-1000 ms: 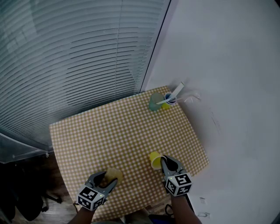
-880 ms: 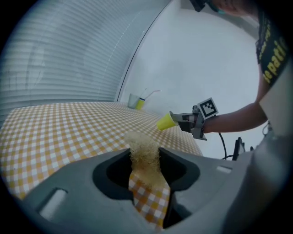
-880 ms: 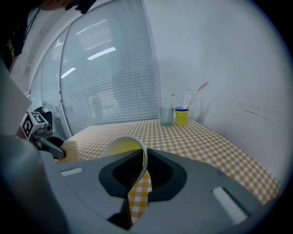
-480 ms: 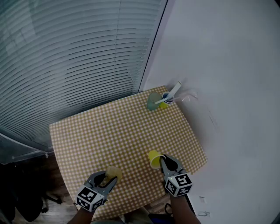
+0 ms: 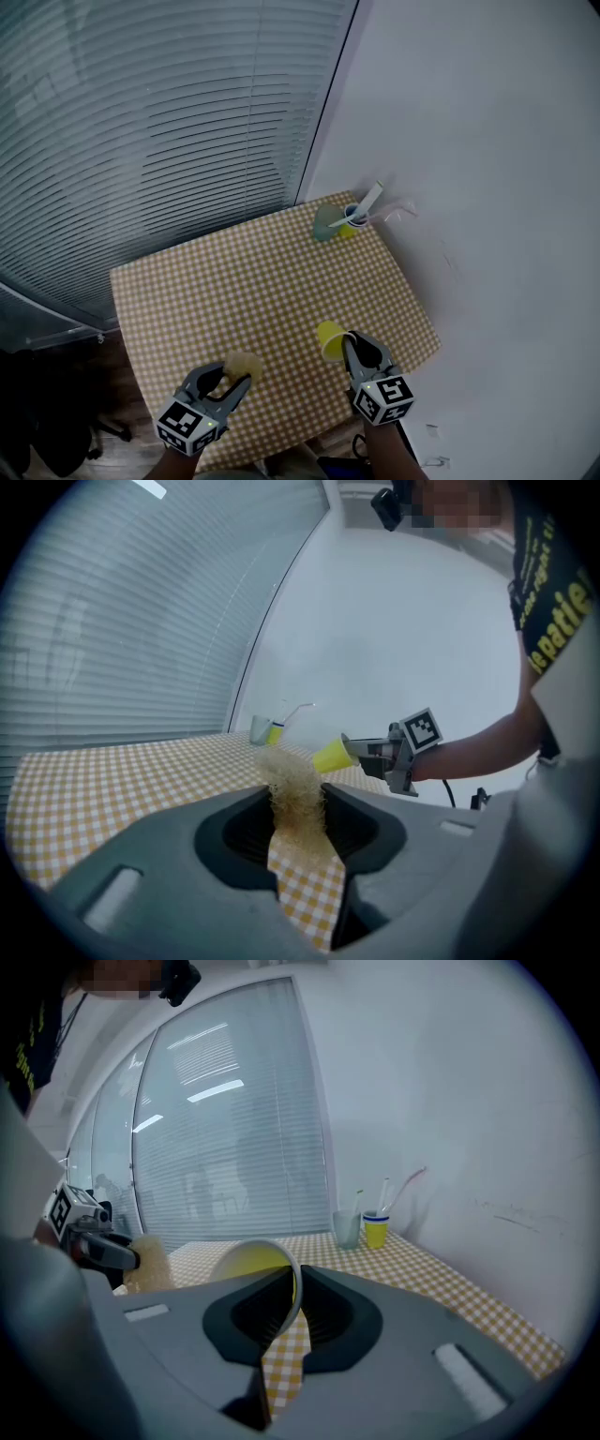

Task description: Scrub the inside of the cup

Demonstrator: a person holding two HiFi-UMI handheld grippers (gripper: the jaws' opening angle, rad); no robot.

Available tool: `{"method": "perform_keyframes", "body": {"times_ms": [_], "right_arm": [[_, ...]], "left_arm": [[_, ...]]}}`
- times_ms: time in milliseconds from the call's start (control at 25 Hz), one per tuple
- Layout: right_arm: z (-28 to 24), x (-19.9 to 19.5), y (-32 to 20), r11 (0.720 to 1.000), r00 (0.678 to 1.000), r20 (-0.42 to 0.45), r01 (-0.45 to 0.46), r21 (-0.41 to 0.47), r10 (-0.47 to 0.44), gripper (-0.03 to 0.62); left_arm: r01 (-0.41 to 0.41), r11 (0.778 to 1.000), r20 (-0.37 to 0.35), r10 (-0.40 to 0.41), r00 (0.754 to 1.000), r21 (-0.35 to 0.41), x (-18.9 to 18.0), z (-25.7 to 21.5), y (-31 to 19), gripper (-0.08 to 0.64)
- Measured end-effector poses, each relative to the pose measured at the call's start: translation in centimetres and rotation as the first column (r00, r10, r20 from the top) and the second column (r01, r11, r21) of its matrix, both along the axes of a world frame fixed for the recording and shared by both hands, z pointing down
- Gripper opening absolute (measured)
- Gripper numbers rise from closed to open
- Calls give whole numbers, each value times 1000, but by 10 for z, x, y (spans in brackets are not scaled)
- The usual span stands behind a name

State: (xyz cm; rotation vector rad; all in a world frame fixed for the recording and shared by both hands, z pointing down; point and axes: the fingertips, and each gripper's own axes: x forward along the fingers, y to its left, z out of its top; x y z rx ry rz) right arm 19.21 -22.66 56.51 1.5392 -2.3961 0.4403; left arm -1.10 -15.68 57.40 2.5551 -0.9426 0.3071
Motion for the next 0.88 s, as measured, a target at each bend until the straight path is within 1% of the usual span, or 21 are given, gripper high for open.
{"method": "perform_keyframes", "body": {"times_ms": [240, 560, 760, 880], "right_arm": [[-32, -8, 9, 997, 1000, 3, 24, 67, -24, 32], [-72, -14, 16, 989, 999, 26, 31, 145, -35, 32], [-101, -12, 23, 982, 996, 83, 15, 190, -31, 32], [-120, -11, 28, 975, 995, 97, 13, 223, -36, 32]], "left_arm": [[32, 996, -25, -30, 999, 78, -6, -34, -5, 144], [71, 980, -51, -62, 997, 186, -16, -81, -9, 144], [95, 969, -52, -85, 995, 226, -22, -99, -4, 144], [104, 962, -63, -91, 994, 254, -25, -113, -2, 144]]}}
